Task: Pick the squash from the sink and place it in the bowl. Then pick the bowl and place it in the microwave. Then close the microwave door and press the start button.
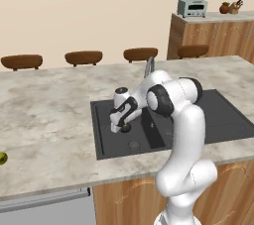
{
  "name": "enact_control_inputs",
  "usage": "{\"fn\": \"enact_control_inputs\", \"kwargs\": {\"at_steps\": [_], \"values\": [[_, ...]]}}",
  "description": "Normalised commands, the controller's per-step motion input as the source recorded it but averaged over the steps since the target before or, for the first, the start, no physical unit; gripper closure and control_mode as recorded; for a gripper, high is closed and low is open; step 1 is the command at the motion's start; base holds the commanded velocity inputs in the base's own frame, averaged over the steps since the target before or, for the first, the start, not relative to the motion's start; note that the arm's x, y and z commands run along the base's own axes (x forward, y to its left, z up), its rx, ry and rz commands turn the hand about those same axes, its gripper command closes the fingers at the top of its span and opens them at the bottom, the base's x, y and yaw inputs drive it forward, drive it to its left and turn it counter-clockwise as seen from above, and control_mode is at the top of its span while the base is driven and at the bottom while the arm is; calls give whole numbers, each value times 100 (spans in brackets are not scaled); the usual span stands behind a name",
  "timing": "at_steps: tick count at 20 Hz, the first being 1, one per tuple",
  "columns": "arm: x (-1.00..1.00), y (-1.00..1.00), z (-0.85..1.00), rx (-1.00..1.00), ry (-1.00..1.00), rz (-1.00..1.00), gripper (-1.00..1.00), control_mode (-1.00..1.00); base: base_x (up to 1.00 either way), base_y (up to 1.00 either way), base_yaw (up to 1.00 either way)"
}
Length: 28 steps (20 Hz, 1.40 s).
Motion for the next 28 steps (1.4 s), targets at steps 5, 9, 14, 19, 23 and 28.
{"fn": "enact_control_inputs", "kwargs": {"at_steps": [5, 9, 14, 19, 23, 28], "values": [[-71, 0, 100, -3, -1, -7, 100, -100, 0, 0, 0], [-70, -1, 100, -1, 4, -19, 100, -100, 0, 0, 0], [-69, -15, 100, 0, 15, -24, 100, -100, 0, 0, 0], [-88, -37, 97, 0, 13, -31, 100, -100, 0, 0, 0], [-74, -71, 61, 0, 5, -33, 100, -100, 0, 0, 0], [-55, -99, 11, 0, 0, -21, 100, -100, 0, 0, 0]]}}
